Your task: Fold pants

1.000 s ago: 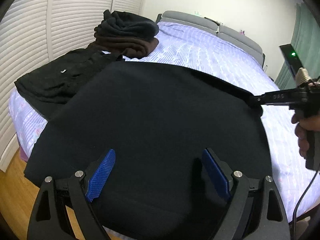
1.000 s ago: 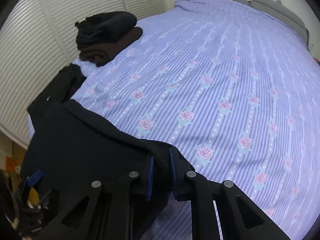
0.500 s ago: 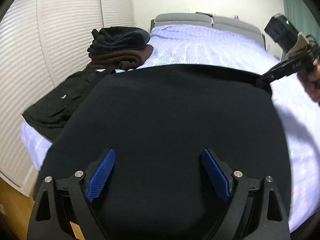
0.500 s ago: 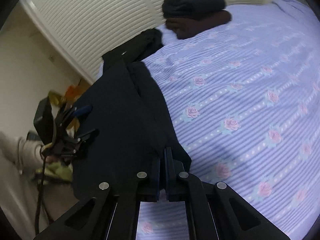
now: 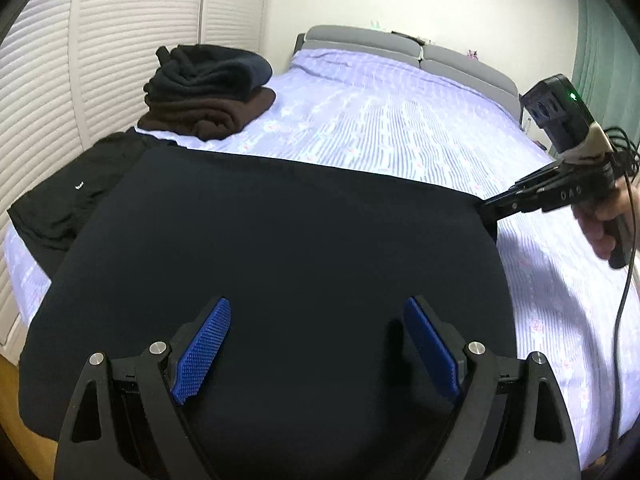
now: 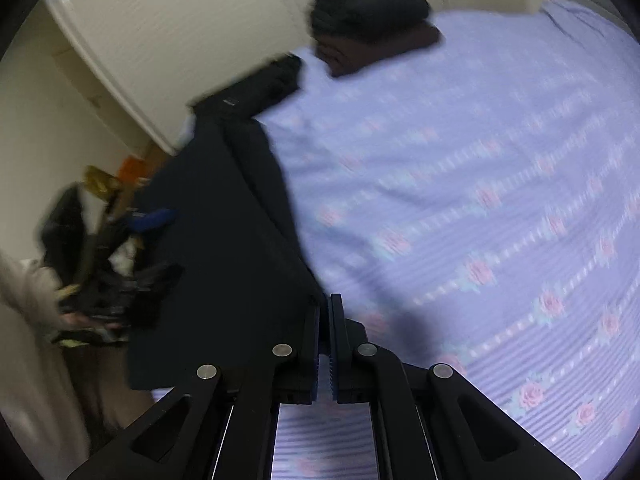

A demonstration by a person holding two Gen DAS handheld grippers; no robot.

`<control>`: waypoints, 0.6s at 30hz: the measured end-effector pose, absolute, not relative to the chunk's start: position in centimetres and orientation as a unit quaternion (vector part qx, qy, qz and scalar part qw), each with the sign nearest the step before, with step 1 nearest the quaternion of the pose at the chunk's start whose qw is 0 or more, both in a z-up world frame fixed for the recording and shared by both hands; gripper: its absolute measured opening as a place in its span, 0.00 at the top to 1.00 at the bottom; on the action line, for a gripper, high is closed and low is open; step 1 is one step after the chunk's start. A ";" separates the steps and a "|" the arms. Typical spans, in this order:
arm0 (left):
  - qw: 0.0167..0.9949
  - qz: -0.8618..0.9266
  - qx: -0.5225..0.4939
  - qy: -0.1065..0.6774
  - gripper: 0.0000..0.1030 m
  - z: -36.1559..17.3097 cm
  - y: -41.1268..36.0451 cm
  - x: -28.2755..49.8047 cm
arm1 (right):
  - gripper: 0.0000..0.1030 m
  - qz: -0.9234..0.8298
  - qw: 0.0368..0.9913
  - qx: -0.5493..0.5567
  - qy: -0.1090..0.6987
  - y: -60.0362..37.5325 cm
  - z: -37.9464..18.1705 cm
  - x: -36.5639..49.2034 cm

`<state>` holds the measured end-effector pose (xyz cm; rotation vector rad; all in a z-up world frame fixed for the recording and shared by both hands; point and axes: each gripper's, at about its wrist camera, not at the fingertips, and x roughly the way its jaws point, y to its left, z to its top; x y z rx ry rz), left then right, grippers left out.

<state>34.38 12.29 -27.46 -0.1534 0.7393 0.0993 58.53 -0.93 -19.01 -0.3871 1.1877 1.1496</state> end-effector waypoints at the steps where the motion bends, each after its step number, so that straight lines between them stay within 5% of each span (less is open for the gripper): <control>1: 0.928 0.046 -0.075 0.362 0.14 -27.4 12.1 34.3 | 0.95 0.506 0.672 -0.178 0.510 -1.1 -19.0 57.9; 3: 0.928 0.044 -0.073 0.363 0.14 -27.3 11.7 33.9 | 0.87 0.504 0.693 -0.184 0.483 -1.5 -18.2 56.9; 5: 0.928 0.040 -0.072 0.362 0.14 -27.0 11.1 33.1 | 0.53 0.483 0.728 -0.200 0.444 -2.3 -17.1 55.8; 7: 0.928 0.037 -0.075 0.362 0.14 -26.6 10.7 32.6 | 0.44 0.478 0.743 -0.211 0.418 -3.2 -16.4 55.0; 13: 0.924 0.066 -0.089 0.365 0.13 -25.9 9.2 29.2 | 0.45 0.491 0.722 -0.192 0.448 -4.0 -17.5 54.6; 18: 0.912 0.138 -0.119 0.368 0.10 -26.0 8.6 25.4 | 0.60 0.498 0.722 -0.199 0.438 -3.2 -18.5 53.5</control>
